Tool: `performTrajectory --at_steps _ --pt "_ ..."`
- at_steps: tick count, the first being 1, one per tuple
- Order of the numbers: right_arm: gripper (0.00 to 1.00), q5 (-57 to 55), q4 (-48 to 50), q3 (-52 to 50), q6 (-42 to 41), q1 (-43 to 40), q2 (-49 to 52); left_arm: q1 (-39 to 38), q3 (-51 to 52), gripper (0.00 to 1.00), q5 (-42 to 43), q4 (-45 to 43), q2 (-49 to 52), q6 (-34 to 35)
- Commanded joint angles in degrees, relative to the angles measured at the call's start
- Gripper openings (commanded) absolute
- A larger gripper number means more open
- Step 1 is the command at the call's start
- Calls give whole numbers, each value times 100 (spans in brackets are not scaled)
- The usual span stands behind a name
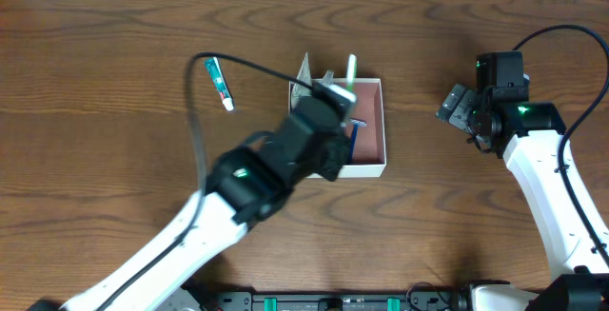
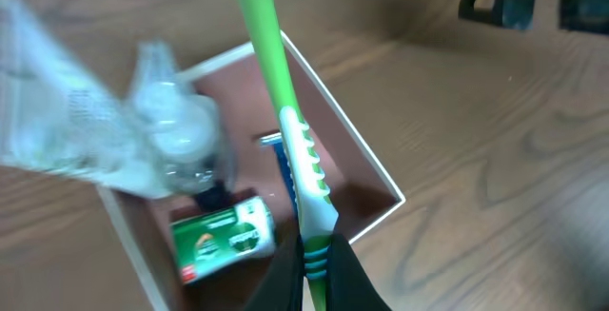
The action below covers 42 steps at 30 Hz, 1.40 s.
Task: Pack container
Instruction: 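Carry the toothbrush into the white box beside the razor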
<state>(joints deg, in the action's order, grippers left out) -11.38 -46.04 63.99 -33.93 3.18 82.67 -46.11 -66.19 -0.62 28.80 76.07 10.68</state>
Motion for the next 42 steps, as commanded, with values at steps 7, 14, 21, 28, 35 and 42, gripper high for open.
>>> performTrajectory --at_steps 7,14,21,28,35,42 --pt "99 -61 -4 -4 -76 -50 22 -223 -42 6 -817 -479 1134 769" --pt "99 -61 -4 -4 -76 -50 22 -219 -42 6 -935 -879 1714 767" --pt "99 -61 -4 -4 -76 -50 22 -219 -42 6 -935 -1091 2044 767" --pt "99 -61 -4 -4 -76 -50 22 -219 -42 6 -933 -1134 2271 769" --pt "99 -61 -7 -4 -76 -50 22 -219 -42 16 -933 -1134 2275 769" --pt "99 -61 -7 -4 -76 -50 22 -219 -42 29 -933 -1137 2275 769"
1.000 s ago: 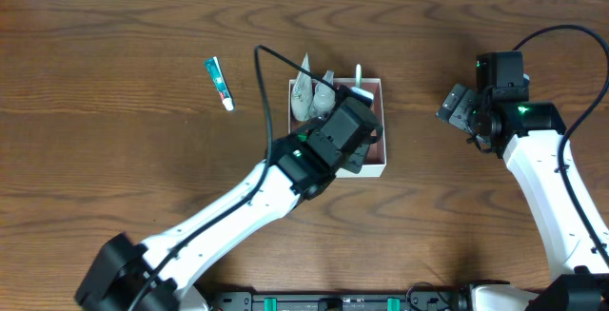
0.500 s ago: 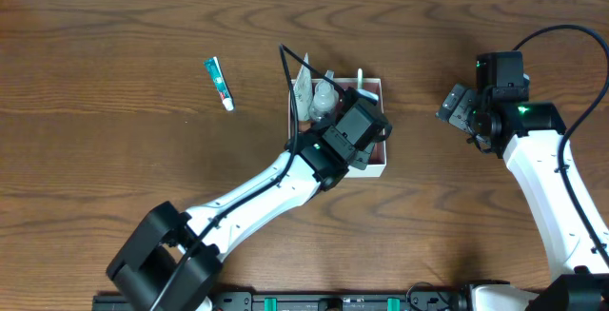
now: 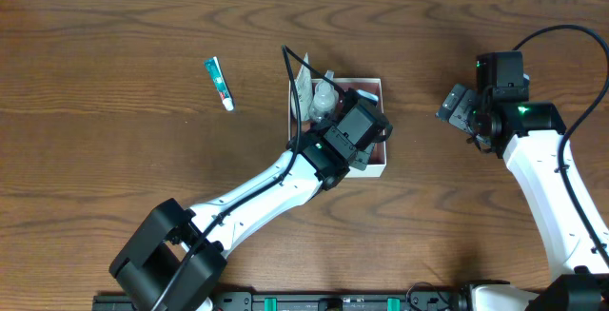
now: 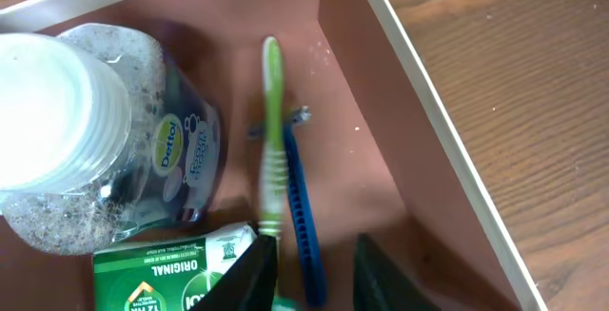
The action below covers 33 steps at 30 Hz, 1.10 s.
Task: Pack container
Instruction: 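Carry the toothbrush into the white box beside the razor, then release the toothbrush and grasp the Colgate toothpaste tube with left gripper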
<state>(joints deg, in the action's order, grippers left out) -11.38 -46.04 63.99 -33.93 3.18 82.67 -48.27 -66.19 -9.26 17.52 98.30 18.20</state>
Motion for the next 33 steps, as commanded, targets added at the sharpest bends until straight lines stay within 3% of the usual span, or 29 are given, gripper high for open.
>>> performTrajectory --at_steps 1,7,13,20,22,25,33 --pt "99 -61 -4 -4 -76 -50 22 -2 -42 29 -70 -9 52 17" --pt "99 -61 -4 -4 -76 -50 22 -4 -59 29 -70 -4 -83 -57" --pt "99 -61 -7 -4 -76 -50 22 -2 -160 29 -138 297 -1023 -76" --pt "99 -61 -4 -4 -76 -50 22 13 -170 30 -1307 1167 -2618 -57" --pt "99 -61 -4 -4 -76 -50 22 107 -170 35 -1744 1423 -2907 -24" --pt "99 -61 -4 -4 -76 -50 22 476 -170 43 -2138 1700 -3047 -26" --pt "99 -61 -4 -4 -76 -50 22 2179 -164 43 -1875 1738 -2363 321"
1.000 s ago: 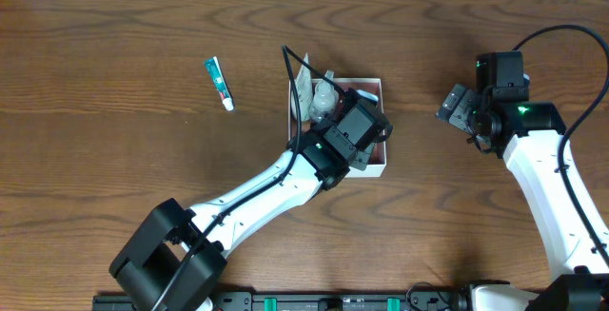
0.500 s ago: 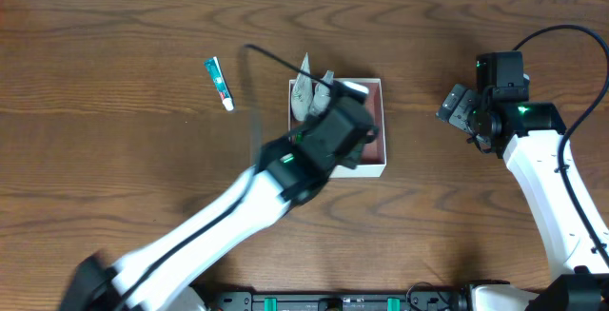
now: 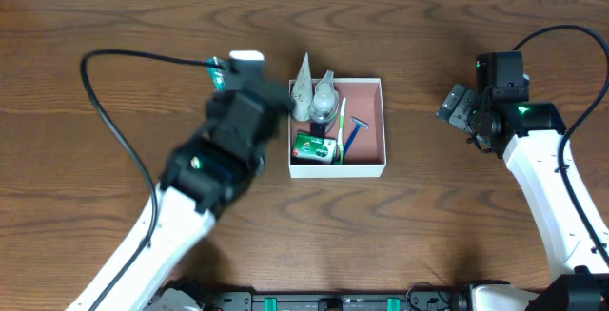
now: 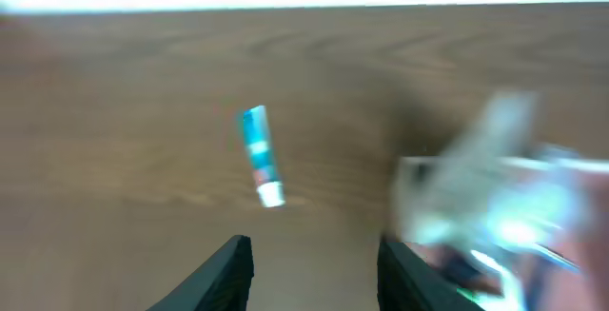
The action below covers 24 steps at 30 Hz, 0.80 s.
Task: Pack container
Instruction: 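Release the toothbrush and grasp the Colgate toothpaste tube with left gripper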
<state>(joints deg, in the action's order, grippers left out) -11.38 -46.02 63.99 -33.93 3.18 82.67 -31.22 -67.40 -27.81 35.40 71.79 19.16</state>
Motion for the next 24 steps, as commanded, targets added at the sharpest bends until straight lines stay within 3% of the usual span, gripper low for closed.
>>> performTrajectory --at_steps 1,6,11,24 --pt "99 -61 -7 -4 -76 -50 22 669 -44 43 164 -116 424 219" --pt "99 -61 -7 -4 -76 -50 22 1504 -44 43 1215 -463 1342 229" --pt "99 -61 -7 -4 -76 -50 22 1779 -44 43 1971 -767 2260 240" --pt "99 -61 -7 -4 -76 -50 22 1805 -44 42 1965 -1165 3377 264"
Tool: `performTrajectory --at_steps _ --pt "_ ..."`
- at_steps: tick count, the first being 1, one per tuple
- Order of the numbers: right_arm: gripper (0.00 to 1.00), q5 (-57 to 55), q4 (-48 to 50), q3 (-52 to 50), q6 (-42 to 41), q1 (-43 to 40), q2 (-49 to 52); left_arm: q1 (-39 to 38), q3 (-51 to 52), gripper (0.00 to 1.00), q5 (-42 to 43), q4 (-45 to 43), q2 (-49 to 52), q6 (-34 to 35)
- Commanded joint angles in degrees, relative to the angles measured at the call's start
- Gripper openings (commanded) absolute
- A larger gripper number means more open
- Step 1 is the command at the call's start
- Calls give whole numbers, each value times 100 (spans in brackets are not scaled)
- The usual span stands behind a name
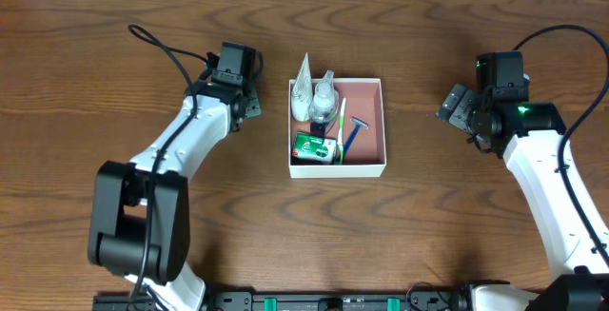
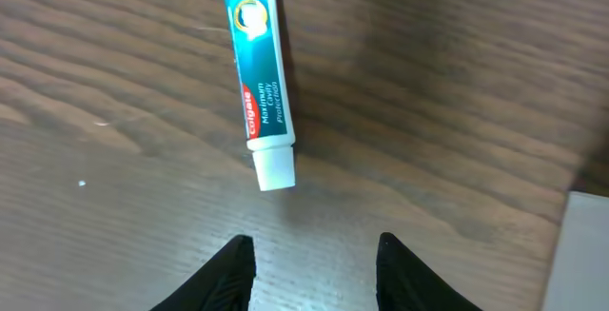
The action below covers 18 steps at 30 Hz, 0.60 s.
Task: Pack container
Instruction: 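Release the toothbrush and grasp the Colgate toothpaste tube with left gripper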
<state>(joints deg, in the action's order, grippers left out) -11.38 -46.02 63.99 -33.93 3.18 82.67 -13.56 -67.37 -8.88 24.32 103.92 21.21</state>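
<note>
The teal-and-white toothpaste tube [image 2: 257,73] lies on the wooden table, white cap toward my left gripper [image 2: 319,259]. That gripper is open and empty, hovering just short of the cap. From overhead, the left gripper [image 1: 243,100] covers the tube. The white box with the pink floor [image 1: 373,126] holds a green toothbrush [image 1: 341,121], a blue razor [image 1: 354,132], a green carton [image 1: 314,146], a clear bottle [image 1: 324,97] and a plastic bag [image 1: 303,83]. My right gripper [image 1: 459,109] stays right of the box; its jaws are unclear.
The box's left wall [image 2: 585,254] shows at the right edge of the left wrist view, close to the tube. The left arm's black cable [image 1: 166,49] loops over the table behind the arm. Bare wood surrounds the box.
My left gripper has moved from some way off the toothpaste tube to just above the table, right behind the tube's cap. It is still open. The right arm has not moved.
My left gripper held the green toothbrush over the box. Then the toothbrush lay in the box beside the razor, with the gripper open above it. The gripper then faced the toothpaste tube from a distance, and now hovers open right at it.
</note>
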Motion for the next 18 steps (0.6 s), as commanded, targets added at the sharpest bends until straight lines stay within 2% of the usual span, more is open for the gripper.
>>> performTrajectory --at_steps 1,8,18 --pt "99 -61 -7 -4 -76 -50 22 44 -46 42 72 -107 221 59" --pt "99 -61 -7 -4 -76 -50 22 103 -46 42 -140 -354 487 363" --pt "99 -61 -9 -4 -76 -50 22 251 -46 42 -144 -625 649 358"
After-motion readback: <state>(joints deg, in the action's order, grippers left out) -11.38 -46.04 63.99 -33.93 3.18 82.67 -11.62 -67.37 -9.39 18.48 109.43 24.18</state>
